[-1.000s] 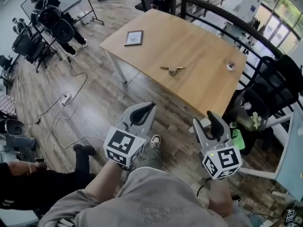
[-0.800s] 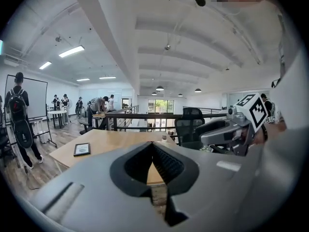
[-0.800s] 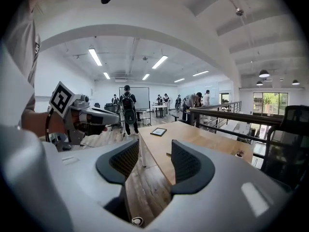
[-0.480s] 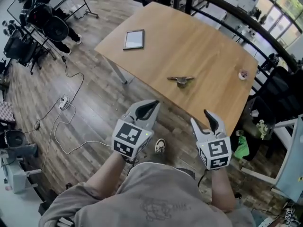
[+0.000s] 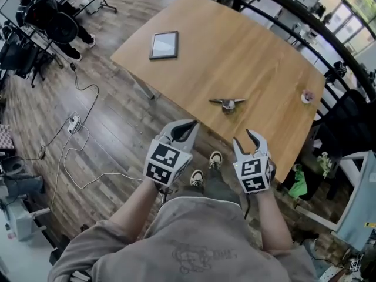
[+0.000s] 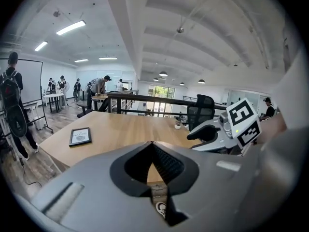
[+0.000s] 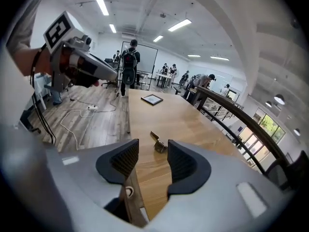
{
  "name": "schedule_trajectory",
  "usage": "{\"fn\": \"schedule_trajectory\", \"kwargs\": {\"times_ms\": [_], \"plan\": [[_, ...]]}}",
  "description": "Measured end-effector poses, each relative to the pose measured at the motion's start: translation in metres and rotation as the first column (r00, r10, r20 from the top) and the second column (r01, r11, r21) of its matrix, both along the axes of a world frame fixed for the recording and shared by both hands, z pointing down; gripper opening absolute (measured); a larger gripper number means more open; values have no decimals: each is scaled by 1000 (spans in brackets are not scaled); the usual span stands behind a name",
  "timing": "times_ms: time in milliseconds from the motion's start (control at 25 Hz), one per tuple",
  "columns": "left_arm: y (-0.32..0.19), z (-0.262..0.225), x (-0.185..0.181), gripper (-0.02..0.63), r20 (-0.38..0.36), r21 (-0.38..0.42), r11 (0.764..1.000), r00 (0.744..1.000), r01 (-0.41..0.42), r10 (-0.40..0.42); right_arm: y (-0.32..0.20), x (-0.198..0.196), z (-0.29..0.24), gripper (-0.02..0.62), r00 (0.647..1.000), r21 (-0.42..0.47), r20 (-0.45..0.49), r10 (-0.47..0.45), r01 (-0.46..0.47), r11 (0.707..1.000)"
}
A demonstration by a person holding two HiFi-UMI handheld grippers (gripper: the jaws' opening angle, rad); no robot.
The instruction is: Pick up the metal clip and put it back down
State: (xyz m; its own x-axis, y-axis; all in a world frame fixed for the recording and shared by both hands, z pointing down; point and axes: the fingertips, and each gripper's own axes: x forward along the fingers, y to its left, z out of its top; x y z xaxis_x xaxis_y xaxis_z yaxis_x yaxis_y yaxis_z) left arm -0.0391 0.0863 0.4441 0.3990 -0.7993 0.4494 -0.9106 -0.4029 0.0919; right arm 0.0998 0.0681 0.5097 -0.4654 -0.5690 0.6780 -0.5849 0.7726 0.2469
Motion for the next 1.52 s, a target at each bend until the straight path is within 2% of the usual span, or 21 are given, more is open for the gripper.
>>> {"fn": "schedule_trajectory", "kwargs": {"times_ms": [400, 720, 840, 960, 1080, 1160, 1200, 1360, 1520], "plan": [[-56, 58, -14, 0, 12, -96, 994, 999, 46, -45, -67, -20, 69, 196, 977, 11, -190, -93, 97, 995], [-114, 98, -27, 0, 28, -164, 983, 996, 83, -80, -117, -31, 133, 195, 915, -38, -363, -177, 175, 984], [-137, 110, -33, 0, 10, -171, 979, 994, 109, -109, -134, -50, 154, 195, 895, -51, -375, -240, 238, 970], [-151, 126, -35, 0, 1, -200, 971, 991, 131, -133, -141, -60, 174, 193, 860, -63, -407, -307, 309, 949], [-158, 139, -38, 0, 3, -228, 964, 990, 140, -143, -149, -62, 181, 184, 834, -42, -444, -327, 345, 938], [-163, 143, -40, 0, 9, -240, 960, 989, 146, -148, -153, -63, 181, 151, 826, -31, -452, -337, 363, 931], [-166, 144, -41, 1, 11, -243, 959, 988, 149, -151, -155, -64, 180, 116, 823, -21, -454, -341, 373, 928], [-179, 143, -40, 0, 14, -247, 957, 988, 149, -151, -169, -67, 169, 59, 823, 45, -450, -346, 408, 912], [-189, 139, -34, 0, 19, -255, 957, 990, 137, -137, -190, -66, 156, 14, 857, 71, -396, -331, 388, 919]]}}
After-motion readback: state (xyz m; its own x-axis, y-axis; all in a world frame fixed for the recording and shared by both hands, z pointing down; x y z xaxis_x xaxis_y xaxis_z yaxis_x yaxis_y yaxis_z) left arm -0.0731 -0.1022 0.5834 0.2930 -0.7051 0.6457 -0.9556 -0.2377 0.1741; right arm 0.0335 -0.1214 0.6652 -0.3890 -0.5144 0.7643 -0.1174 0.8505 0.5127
